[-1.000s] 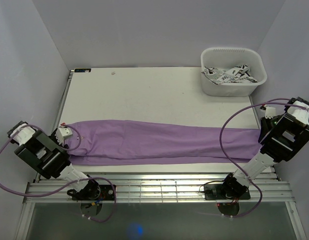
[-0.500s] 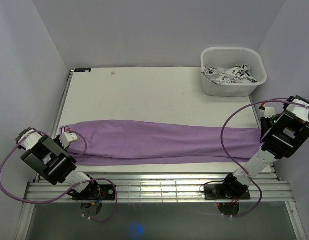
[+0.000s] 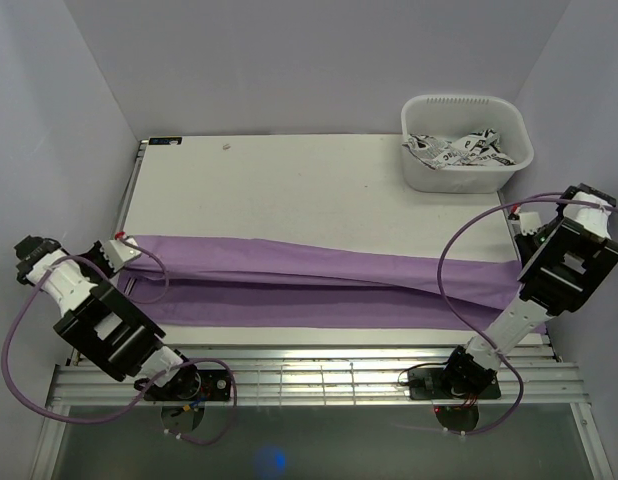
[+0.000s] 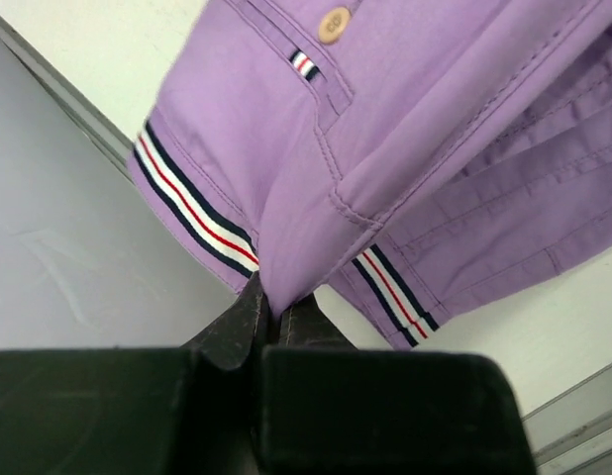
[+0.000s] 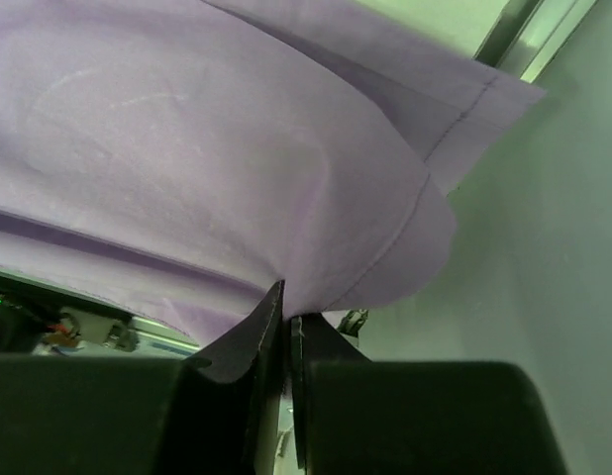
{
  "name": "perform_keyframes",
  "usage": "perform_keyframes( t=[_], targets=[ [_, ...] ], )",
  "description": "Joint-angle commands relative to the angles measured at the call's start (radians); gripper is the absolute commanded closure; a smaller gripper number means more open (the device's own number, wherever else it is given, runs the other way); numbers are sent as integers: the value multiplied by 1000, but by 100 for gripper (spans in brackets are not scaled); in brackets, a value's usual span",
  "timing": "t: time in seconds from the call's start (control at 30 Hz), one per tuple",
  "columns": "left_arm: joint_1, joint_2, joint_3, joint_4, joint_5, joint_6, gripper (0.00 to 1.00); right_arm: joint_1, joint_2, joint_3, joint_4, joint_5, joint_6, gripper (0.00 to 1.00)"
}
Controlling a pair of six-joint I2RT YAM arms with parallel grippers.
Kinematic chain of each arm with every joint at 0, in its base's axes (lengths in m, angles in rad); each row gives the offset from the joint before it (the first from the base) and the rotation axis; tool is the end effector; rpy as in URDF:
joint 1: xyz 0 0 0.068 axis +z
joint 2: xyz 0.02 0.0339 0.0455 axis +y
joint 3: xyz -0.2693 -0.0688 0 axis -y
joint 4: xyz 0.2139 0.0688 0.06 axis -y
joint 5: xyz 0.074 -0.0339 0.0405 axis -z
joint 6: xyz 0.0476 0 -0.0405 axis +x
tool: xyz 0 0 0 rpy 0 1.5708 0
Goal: Fold and stack the trousers
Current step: Fold the trousers
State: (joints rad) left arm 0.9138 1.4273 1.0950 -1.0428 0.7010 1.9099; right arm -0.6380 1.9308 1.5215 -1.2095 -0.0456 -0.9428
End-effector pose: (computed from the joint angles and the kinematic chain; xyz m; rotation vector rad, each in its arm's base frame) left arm 0.1616 0.1592 0.2587 1.2318 2.0836 0.0945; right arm 0.2657 -0.1943 0.2140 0.4748 -3.1024 -0.1039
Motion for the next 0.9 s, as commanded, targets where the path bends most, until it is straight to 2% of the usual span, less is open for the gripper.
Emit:
perform_keyframes(
  t=[0.0, 0.1, 0.2, 0.53, 0.57, 0.63, 0.67, 0.7, 0.73, 0.77, 0.8, 0.83, 0.87],
  targets=[
    [23, -76, -113, 185, -53, 52, 100, -28, -53, -81, 212, 209, -151, 92],
    [25, -77, -257, 297, -174, 86, 100, -28, -69, -217, 286, 254, -175, 92],
    [26, -24, -317, 371, -274, 74, 100, -28, -59, -313, 352, 288, -180, 92],
    [27, 128, -346, 553, -414, -35, 100, 32, -19, -291, 364, 240, -100, 92],
    [27, 152, -331, 567, -416, -52, 98, 43, -21, -293, 366, 227, -91, 92],
    [27, 173, -301, 548, -410, -83, 79, 81, -26, -296, 357, 214, -73, 92],
    [30, 177, -279, 509, -372, -95, 64, 95, -26, -294, 343, 207, -53, 92],
    [36, 174, -220, 383, -336, -89, 58, 104, -29, -293, 335, 191, -45, 90],
    [42, 168, -186, 300, -296, -75, 49, 119, -36, -288, 328, 185, -41, 79],
    [57, 159, -152, 221, -208, -25, 40, 124, -39, -282, 318, 175, -37, 75],
    [60, 132, -97, 81, -168, -3, 8, 127, -44, -276, 297, 170, -37, 71],
    [62, 116, -78, 17, -137, 18, 2, 127, -53, -267, 286, 167, -39, 65],
    [60, 96, -63, -40, -109, 46, 2, 127, -59, -245, 274, 161, -45, 60]
  ],
)
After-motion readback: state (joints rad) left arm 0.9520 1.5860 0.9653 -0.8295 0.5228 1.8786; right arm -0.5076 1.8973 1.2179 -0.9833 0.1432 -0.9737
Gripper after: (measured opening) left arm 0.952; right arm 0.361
